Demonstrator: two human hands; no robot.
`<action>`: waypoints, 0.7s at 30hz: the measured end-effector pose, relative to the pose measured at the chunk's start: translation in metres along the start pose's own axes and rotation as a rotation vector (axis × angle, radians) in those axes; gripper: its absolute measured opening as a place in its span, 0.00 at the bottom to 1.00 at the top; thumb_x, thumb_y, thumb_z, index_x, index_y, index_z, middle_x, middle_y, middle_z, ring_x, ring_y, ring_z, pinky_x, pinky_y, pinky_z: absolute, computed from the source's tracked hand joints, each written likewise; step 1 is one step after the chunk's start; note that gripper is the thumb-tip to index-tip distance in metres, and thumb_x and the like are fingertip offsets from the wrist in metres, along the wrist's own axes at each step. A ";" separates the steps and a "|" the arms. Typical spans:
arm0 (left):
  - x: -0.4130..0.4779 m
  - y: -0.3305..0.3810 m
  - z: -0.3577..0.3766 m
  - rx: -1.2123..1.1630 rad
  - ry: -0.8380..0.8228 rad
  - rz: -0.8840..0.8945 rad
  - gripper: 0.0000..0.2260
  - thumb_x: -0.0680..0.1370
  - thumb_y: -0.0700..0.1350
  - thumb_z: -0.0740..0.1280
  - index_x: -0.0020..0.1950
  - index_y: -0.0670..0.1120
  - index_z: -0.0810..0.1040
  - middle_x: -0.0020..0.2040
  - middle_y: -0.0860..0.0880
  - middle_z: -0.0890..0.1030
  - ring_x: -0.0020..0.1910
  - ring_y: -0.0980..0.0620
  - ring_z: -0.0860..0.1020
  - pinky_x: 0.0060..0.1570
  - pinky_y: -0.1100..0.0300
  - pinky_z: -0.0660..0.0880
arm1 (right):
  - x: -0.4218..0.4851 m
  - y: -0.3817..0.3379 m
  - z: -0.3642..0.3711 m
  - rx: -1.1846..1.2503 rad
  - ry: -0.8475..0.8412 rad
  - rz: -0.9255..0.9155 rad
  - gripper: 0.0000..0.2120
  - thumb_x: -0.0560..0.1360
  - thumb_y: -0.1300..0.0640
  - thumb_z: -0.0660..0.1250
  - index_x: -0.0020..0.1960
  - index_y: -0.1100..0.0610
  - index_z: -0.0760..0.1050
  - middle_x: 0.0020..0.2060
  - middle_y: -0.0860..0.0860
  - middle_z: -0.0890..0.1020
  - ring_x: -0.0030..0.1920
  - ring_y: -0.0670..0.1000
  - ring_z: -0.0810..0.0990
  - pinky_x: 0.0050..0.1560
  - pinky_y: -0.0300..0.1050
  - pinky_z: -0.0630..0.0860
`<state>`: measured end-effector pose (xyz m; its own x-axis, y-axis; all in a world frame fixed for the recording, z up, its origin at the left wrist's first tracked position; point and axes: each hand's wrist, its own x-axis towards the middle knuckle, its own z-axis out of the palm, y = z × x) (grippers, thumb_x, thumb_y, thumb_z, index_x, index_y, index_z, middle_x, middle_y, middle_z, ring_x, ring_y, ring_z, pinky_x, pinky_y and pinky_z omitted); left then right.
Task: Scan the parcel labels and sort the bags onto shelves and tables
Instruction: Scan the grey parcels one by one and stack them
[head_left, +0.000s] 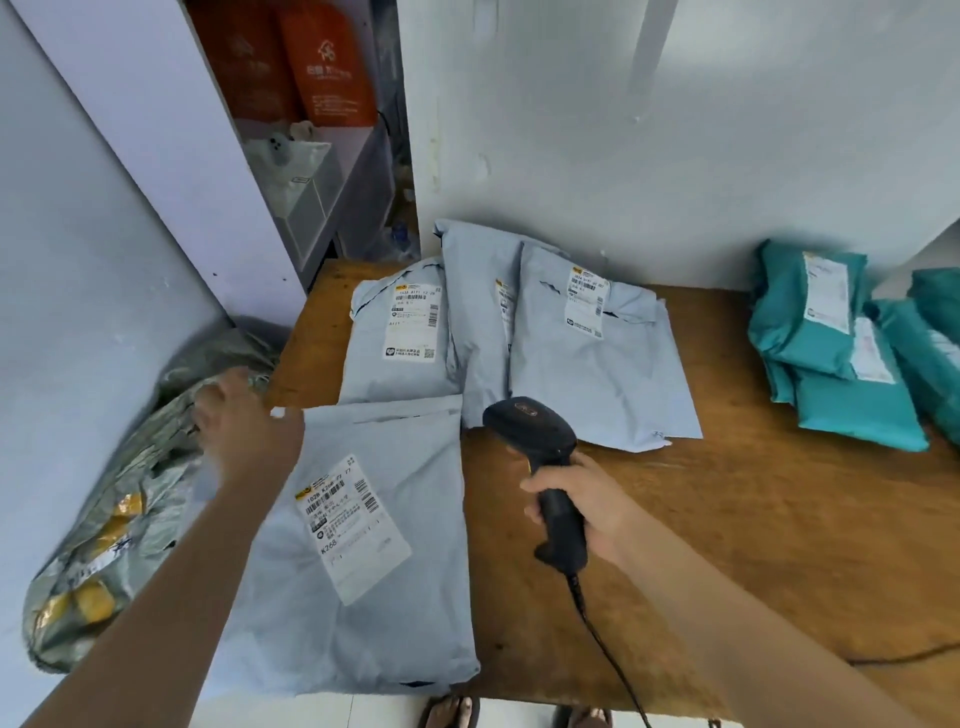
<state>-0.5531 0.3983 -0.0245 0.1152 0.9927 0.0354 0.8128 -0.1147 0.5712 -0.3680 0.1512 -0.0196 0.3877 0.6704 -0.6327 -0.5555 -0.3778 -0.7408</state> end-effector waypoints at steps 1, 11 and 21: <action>-0.004 0.031 0.009 -0.073 0.005 0.097 0.21 0.71 0.40 0.68 0.63 0.40 0.69 0.60 0.37 0.72 0.59 0.36 0.71 0.58 0.41 0.71 | -0.002 -0.008 -0.014 0.044 0.023 -0.036 0.11 0.71 0.71 0.67 0.51 0.61 0.78 0.42 0.57 0.83 0.27 0.52 0.76 0.33 0.44 0.75; -0.064 0.192 0.200 0.096 -0.612 0.244 0.35 0.73 0.55 0.69 0.69 0.34 0.62 0.66 0.36 0.71 0.64 0.38 0.72 0.60 0.50 0.72 | -0.036 -0.064 -0.174 0.116 0.224 -0.168 0.12 0.71 0.70 0.68 0.54 0.63 0.78 0.46 0.58 0.84 0.27 0.51 0.74 0.33 0.42 0.74; -0.095 0.217 0.207 -0.262 -0.550 -0.016 0.07 0.73 0.38 0.66 0.50 0.38 0.77 0.45 0.39 0.80 0.43 0.41 0.79 0.43 0.55 0.74 | -0.047 -0.072 -0.268 0.145 0.250 -0.106 0.12 0.70 0.69 0.68 0.53 0.61 0.76 0.43 0.58 0.84 0.28 0.51 0.74 0.34 0.44 0.73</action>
<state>-0.2695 0.2710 -0.0740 0.4393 0.8213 -0.3640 0.6576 -0.0179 0.7532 -0.1496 -0.0243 0.0027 0.6081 0.5169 -0.6026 -0.5943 -0.2068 -0.7772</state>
